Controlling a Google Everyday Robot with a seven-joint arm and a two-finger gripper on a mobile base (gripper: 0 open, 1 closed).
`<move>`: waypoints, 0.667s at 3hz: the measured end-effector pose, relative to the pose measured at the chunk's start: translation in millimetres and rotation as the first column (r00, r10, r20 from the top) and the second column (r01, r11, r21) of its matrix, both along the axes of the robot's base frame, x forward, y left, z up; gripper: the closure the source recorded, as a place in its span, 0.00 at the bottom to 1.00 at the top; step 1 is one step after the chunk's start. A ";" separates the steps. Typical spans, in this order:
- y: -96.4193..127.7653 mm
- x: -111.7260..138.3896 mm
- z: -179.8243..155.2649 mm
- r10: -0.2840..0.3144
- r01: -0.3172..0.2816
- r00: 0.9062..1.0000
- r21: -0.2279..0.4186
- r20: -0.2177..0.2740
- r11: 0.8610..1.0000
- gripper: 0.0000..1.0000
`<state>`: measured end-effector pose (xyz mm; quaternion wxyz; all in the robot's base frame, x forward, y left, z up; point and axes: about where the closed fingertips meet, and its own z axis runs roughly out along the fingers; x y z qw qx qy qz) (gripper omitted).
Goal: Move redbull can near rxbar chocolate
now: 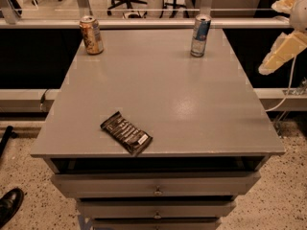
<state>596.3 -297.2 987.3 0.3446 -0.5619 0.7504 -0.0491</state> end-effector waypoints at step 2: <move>-2.9 23.5 -11.8 -0.060 0.059 0.998 0.095 0.002 0.994 0.00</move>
Offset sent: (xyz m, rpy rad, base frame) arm 0.0337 -0.0089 -0.0210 0.1567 0.0042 -0.1141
